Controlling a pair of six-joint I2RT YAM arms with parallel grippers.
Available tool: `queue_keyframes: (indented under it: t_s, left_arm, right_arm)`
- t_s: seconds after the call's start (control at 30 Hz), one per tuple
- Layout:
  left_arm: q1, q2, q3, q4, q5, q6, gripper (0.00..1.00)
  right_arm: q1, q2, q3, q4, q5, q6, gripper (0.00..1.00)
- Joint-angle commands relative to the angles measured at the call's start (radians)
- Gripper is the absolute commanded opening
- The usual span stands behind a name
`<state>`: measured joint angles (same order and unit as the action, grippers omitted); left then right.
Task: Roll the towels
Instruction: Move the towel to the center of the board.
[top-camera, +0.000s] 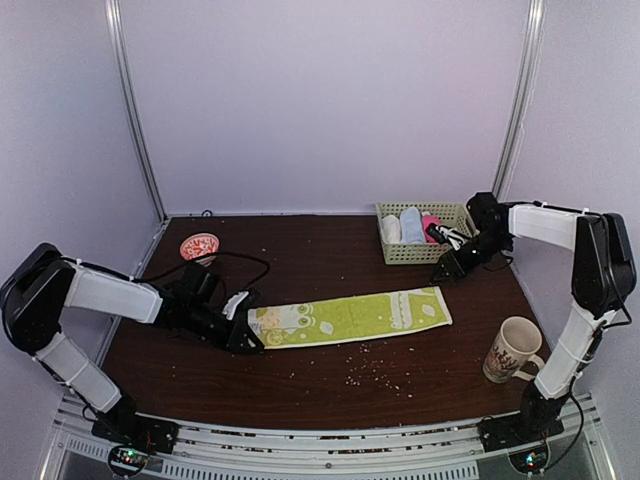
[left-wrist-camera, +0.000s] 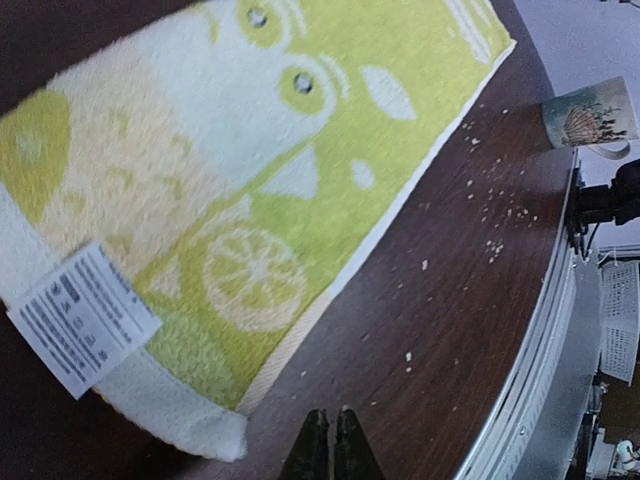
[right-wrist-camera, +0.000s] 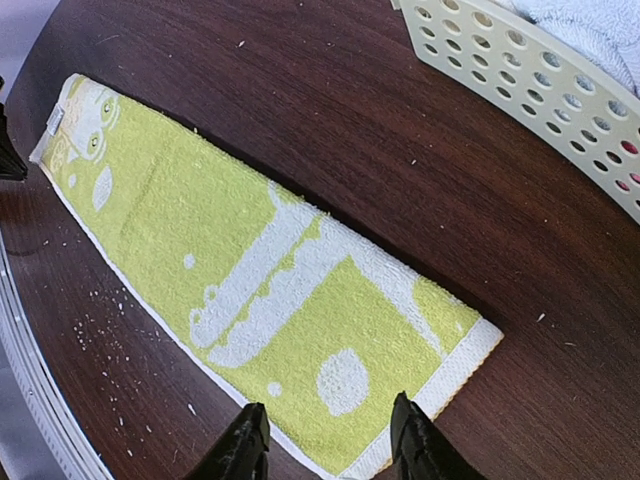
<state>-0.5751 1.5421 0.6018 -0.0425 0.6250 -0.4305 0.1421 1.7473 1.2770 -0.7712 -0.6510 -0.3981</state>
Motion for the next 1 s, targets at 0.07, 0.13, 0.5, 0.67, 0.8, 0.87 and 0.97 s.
queue_keyframes:
  t_s: [0.07,0.13,0.5,0.67,0.8,0.87,0.97]
  left_arm:
    - [0.003,-0.048,0.188,-0.136,-0.050,0.112,0.04]
    - [0.004,-0.003,0.204,-0.140,-0.064,0.111,0.03]
    - [0.004,0.017,0.032,-0.054,-0.057,0.077,0.00]
    - [0.004,0.056,-0.001,-0.056,-0.071,0.041,0.00]
    - [0.003,0.075,0.008,-0.088,-0.092,0.047,0.00]
    - [0.004,0.067,0.026,-0.108,-0.098,0.058,0.00]
    - [0.004,0.045,0.059,-0.130,-0.079,0.087,0.00]
  right_arm:
    - [0.024,0.038,-0.014,-0.005,0.034,-0.010,0.39]
    - [0.032,0.064,-0.015,-0.006,0.049,-0.008,0.38]
    - [0.077,0.188,-0.036,-0.024,0.103,-0.017,0.31]
    - [0.077,0.219,-0.037,0.003,0.203,0.017,0.29]
    - [0.077,0.233,-0.049,0.031,0.293,0.039,0.28]
    - [0.076,0.239,-0.054,0.040,0.333,0.047,0.28]
    - [0.073,0.244,-0.057,0.053,0.379,0.053,0.27]
